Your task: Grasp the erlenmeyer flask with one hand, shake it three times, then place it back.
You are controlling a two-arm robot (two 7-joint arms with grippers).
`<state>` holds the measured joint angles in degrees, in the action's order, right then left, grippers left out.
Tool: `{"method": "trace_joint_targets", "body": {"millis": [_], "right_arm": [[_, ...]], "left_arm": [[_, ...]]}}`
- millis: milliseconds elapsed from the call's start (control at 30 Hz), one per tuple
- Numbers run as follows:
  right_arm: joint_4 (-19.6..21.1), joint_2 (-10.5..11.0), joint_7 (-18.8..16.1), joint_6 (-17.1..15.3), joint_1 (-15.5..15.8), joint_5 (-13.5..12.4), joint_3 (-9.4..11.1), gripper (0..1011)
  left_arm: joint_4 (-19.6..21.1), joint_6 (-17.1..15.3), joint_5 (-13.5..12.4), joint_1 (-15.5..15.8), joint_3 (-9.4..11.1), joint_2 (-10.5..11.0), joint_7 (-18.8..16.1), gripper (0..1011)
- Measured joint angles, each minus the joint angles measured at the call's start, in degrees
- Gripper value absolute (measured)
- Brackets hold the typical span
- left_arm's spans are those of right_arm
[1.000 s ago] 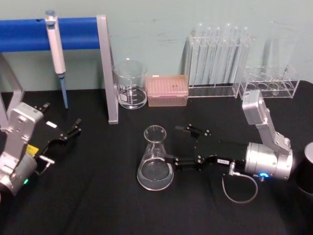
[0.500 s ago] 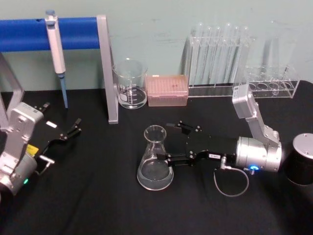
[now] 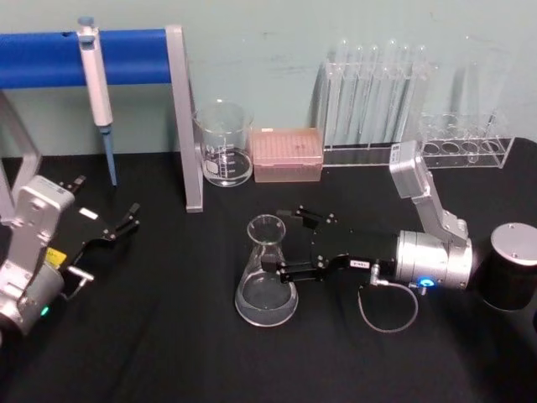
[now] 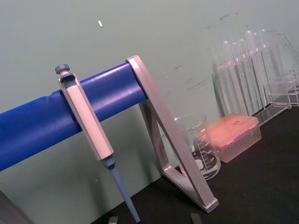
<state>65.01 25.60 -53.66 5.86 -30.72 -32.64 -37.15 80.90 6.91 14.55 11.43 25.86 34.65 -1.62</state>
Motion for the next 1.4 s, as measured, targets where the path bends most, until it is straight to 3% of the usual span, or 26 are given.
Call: {"method": "trace_joint_targets", "body": {"millis": [600,1400], "right_arm": [[-3.39,-1.73,-2.30,0.82,-2.45,-0.07,-1.59,1000],[-3.74,-1.87,-1.70,1.20,-2.69,0.57,-1.90,1000]], "left_arm": [[0.00,0.00,0.00,0.00,0.00,0.00,0.00,1001],[0.00,0.00,0.00,0.00,0.00,0.00,0.00,1001]]}}
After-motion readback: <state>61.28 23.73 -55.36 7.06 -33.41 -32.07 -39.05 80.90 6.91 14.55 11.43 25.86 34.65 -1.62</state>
